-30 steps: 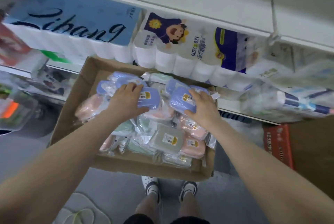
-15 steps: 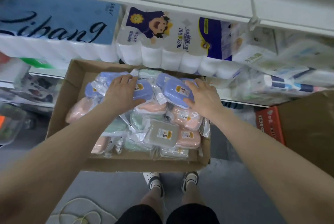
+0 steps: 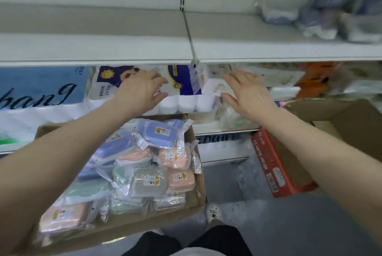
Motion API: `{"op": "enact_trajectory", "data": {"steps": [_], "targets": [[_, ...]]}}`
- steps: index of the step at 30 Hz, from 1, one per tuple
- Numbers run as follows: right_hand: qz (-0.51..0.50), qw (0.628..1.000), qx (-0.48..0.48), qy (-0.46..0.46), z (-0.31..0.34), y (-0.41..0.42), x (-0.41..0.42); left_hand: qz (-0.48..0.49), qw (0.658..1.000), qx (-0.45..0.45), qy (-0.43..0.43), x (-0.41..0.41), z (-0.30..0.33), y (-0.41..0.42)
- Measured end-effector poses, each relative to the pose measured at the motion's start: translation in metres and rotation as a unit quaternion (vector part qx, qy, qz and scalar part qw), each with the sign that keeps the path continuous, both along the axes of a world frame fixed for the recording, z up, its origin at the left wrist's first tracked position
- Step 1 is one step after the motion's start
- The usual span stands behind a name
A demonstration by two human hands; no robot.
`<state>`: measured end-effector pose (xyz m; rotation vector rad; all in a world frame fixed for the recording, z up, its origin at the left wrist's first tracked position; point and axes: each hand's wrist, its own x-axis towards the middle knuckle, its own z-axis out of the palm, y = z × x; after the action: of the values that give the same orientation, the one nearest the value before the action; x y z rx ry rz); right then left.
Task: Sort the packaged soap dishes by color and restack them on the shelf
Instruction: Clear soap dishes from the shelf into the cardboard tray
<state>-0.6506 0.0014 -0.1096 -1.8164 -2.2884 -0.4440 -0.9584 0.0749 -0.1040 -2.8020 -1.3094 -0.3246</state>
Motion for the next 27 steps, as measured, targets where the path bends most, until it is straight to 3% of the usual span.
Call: {"op": "enact_trajectory", "data": {"steps": [5,15,21,27], "targets": [[-0.028,0.996,0.082,-0.021,0.045,0.0,0.085,-0.039,0.997,0.055,-0.039,0.09,0.043,0.013],[-0.128,0.988,0.086,-0.007,0.083,0.04,0.298,-0.078,0.993,0.063,-0.058,0.315,0.07,0.074],[-0.14,0.987,0.076,0.013,0.082,0.078,0.388,-0.048,0.996,0.066,-0.041,0.423,0.059,0.126],[-0.12,0.99,0.071,0.032,0.077,0.116,0.416,0.025,0.998,0.052,-0.028,0.476,0.05,0.178]]}}
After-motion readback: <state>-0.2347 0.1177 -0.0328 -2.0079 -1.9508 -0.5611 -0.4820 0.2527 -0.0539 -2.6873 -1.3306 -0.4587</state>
